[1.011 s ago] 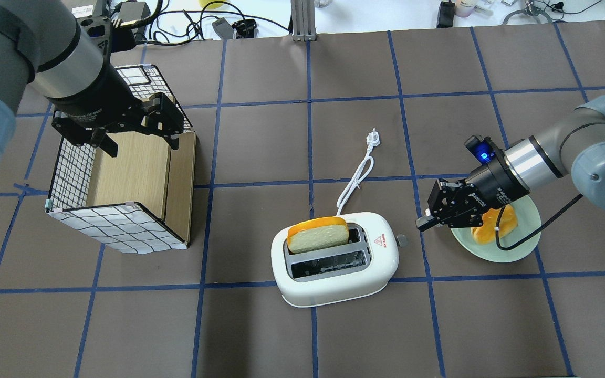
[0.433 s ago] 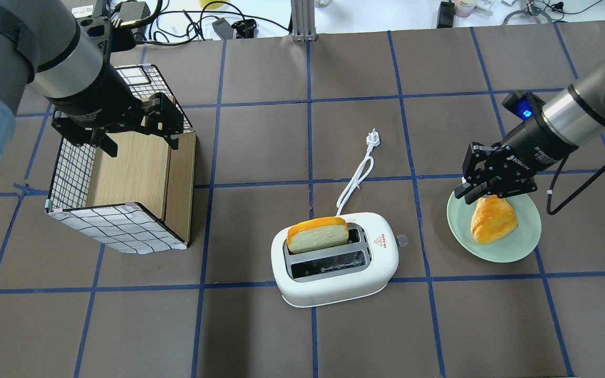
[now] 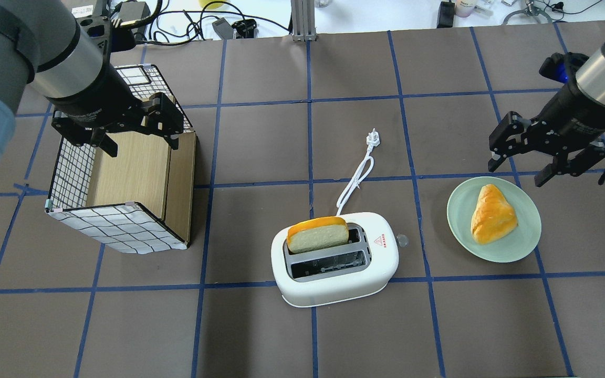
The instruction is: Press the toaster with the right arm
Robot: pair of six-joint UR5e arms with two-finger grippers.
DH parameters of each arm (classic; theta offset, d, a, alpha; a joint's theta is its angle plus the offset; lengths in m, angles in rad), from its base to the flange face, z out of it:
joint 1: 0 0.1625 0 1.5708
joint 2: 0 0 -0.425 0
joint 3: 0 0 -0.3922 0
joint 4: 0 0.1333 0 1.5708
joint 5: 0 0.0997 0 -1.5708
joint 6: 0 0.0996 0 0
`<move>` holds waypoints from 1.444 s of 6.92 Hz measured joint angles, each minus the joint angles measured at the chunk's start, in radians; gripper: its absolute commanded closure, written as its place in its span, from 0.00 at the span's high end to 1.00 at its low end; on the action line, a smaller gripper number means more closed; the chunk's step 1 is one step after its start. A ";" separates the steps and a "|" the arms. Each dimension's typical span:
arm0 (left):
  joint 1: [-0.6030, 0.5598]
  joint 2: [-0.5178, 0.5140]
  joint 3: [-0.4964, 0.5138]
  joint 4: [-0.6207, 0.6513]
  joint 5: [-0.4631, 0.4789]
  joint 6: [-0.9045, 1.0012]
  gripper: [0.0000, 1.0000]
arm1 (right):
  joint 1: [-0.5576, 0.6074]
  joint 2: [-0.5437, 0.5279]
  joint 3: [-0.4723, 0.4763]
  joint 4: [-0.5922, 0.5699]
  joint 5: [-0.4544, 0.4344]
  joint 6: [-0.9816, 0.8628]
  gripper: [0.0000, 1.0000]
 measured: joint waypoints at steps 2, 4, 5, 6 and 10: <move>0.000 0.000 0.000 0.000 0.000 0.000 1.00 | 0.145 0.004 -0.049 -0.039 -0.047 0.159 1.00; 0.000 0.000 0.000 0.000 -0.001 0.000 1.00 | 0.245 0.000 -0.066 -0.080 -0.052 0.215 1.00; 0.000 0.000 0.000 0.000 -0.001 0.000 1.00 | 0.270 -0.004 -0.075 -0.084 -0.054 0.228 1.00; 0.000 0.000 0.000 0.000 -0.001 0.000 1.00 | 0.285 -0.006 -0.082 -0.086 -0.056 0.239 1.00; 0.000 0.000 0.000 0.000 0.000 0.000 1.00 | 0.293 -0.007 -0.091 -0.085 -0.058 0.240 1.00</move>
